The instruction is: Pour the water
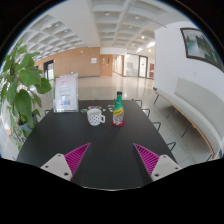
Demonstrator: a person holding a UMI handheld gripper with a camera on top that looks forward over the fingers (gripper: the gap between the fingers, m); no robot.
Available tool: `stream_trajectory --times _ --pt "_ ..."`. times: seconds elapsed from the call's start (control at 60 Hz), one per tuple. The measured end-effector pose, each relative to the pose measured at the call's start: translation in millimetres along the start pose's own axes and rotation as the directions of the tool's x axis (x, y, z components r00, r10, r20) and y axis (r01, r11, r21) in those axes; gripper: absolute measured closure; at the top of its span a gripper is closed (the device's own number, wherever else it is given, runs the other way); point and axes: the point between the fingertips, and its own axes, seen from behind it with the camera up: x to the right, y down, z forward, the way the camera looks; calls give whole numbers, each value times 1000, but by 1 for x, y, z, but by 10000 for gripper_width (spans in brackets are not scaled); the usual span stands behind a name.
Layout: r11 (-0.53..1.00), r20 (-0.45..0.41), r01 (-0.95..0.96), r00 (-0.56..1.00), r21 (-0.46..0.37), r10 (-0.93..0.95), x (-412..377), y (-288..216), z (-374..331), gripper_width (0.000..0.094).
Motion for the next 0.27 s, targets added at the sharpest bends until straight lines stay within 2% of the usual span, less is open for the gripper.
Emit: stream_trajectory --times 0.267 --pt "998 -15 36 999 50 -35 -3 -10 -31 76"
